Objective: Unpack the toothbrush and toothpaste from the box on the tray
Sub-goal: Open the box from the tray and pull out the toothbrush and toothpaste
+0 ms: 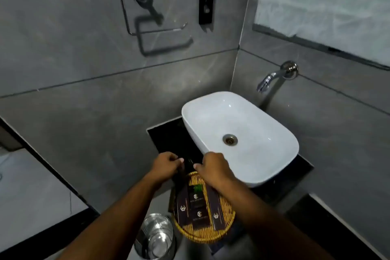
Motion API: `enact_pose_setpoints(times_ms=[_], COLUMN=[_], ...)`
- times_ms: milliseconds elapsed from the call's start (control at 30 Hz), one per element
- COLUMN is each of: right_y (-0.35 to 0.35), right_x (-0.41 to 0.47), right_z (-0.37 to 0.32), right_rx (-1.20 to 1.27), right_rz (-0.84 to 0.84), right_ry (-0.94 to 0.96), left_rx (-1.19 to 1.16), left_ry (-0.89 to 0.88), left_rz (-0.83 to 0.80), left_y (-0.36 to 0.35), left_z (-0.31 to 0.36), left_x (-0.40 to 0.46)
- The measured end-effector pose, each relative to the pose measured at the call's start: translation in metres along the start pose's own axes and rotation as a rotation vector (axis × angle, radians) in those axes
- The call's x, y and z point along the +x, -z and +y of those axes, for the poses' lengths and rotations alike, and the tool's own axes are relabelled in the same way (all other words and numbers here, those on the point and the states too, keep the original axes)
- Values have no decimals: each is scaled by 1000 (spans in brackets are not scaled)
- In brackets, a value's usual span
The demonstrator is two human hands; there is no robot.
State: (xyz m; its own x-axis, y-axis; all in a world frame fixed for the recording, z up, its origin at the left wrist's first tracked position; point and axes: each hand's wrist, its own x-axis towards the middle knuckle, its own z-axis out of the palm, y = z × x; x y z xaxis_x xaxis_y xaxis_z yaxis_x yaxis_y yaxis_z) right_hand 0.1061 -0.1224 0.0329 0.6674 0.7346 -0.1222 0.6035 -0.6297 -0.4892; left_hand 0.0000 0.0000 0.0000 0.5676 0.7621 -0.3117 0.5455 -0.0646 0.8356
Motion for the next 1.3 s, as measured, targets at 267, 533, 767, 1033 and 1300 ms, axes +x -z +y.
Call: enact_pose_setpoints(times_ms=[267, 533, 767, 1033, 1300], right_y=[-60, -80, -62, -49, -32], right_x=[-21, -15, -12, -20, -25], right_z=[54, 61, 47, 28, 15], right_rx=[-152, -38, 158, 131, 101], right_rz=[-101, -124, -99, 44, 112], right_ry=[-62, -137, -105, 42, 177], left_rx=[-47, -18, -93, -214, -447], left_ry=[108, 158, 129, 74, 71], left_rz=[-83, -33, 61, 67, 54], left_y=[-48, -70, -62, -19, 11], left_z=[-10, -2, 16, 42, 61], left_x=[7, 22, 28, 27, 15])
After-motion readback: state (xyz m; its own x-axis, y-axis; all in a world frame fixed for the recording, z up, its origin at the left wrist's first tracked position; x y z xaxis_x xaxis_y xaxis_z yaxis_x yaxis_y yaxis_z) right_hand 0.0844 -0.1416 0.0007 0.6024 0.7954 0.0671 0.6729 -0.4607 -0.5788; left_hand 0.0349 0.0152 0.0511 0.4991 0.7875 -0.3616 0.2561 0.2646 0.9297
